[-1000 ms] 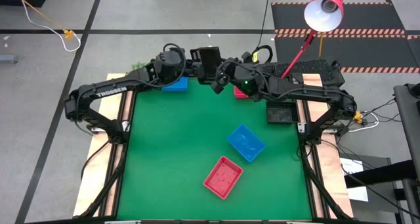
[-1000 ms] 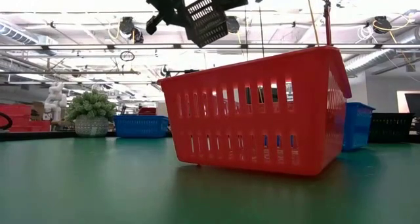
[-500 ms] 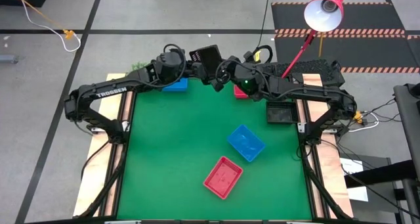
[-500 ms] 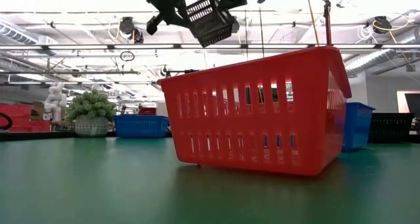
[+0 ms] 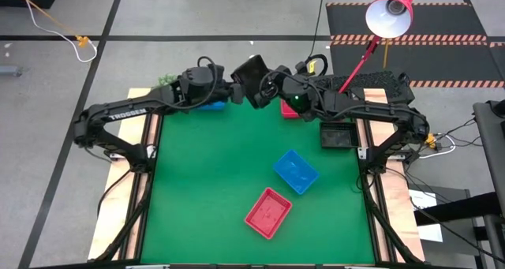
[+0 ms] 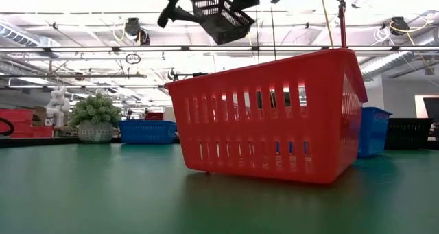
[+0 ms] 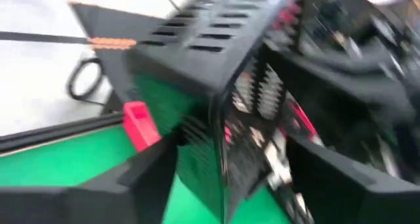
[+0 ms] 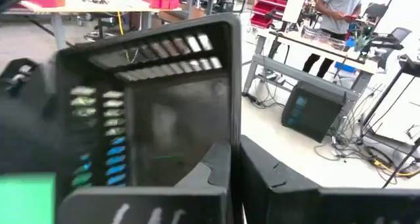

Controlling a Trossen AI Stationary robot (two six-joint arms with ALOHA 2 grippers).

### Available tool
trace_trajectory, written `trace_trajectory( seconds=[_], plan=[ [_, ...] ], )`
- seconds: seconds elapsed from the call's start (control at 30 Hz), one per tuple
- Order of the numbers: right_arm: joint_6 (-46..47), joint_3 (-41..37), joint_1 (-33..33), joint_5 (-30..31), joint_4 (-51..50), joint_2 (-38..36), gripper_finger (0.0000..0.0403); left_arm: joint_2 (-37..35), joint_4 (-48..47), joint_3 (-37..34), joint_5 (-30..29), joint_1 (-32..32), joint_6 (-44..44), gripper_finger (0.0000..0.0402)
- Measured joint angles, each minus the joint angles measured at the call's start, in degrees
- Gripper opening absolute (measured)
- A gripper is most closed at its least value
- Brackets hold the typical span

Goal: Stack baskets by color
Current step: Stack the left black bin on top of the stacked black bins

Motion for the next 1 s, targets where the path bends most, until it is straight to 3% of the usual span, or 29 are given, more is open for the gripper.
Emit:
trace_trajectory(
  seconds=[0.17, 0.33, 0.53, 1.0],
  plan=[
    [2.8, -0.03, -0.73, -4.81, -2.59, -1.75, 0.0006, -2.47, -3.53, 0.0, 9.1, 0.19, 7.94, 0.035],
    [7.03, -0.07, -2.65, -13.61, -8.45, -4.53, 0.0006, -6.65, -10.2, 0.04, 12.01, 0.82, 10.57, 0.0373],
    [5.31, -0.07, -4.52, -22.22, -16.03, -8.69, 0.0006, -11.77, -16.08, 0.07, 13.82, 2.17, 14.89, 0.036],
    [-4.08, 0.0, -15.18, -57.39, -36.96, -19.77, 0.0006, -16.45, -34.95, 0.11, 13.15, 6.73, 16.81, 0.0286]
  ],
)
